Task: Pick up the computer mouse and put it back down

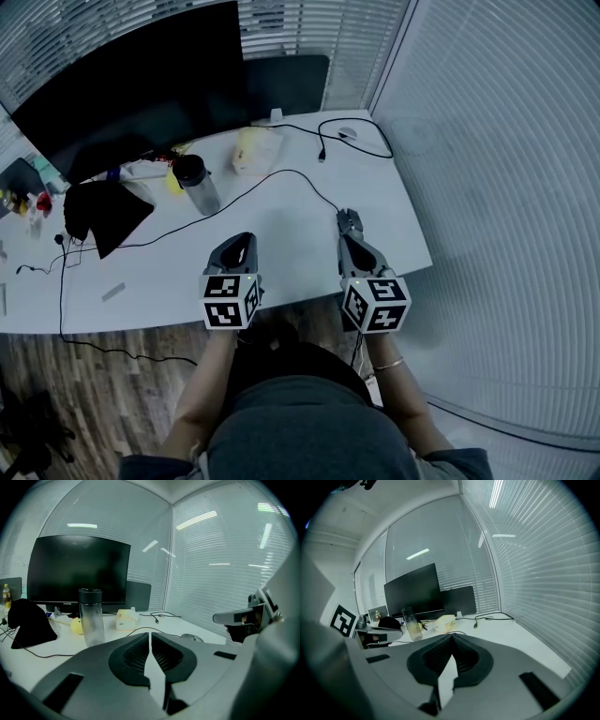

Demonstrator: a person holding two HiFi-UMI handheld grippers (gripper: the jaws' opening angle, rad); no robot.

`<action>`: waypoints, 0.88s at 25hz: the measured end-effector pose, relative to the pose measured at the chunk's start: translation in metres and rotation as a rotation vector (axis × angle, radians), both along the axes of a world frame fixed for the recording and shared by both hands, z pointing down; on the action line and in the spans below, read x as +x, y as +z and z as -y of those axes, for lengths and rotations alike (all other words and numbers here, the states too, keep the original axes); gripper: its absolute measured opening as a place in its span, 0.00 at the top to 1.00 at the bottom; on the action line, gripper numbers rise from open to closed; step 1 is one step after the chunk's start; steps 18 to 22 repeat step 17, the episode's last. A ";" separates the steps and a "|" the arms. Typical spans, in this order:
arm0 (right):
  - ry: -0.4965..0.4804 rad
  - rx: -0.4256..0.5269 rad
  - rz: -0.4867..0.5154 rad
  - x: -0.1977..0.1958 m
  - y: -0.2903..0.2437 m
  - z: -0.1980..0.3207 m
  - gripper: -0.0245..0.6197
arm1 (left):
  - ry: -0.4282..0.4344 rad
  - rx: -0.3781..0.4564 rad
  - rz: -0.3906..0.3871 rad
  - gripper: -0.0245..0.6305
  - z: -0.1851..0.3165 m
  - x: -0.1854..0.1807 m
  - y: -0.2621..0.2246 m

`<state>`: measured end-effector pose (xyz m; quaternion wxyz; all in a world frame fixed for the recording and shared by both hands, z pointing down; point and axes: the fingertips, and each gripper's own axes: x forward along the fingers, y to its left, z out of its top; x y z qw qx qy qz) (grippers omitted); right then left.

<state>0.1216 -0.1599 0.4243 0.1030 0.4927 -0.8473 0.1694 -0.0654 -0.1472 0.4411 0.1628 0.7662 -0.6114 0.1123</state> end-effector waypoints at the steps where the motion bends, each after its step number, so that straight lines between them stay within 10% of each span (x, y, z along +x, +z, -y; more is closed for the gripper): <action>1: -0.004 0.004 -0.007 -0.001 0.000 -0.001 0.96 | -0.002 0.001 0.001 0.91 0.000 0.000 0.000; 22: -0.023 0.017 -0.051 -0.002 0.002 0.000 0.96 | -0.020 0.016 0.000 0.91 -0.003 0.001 -0.001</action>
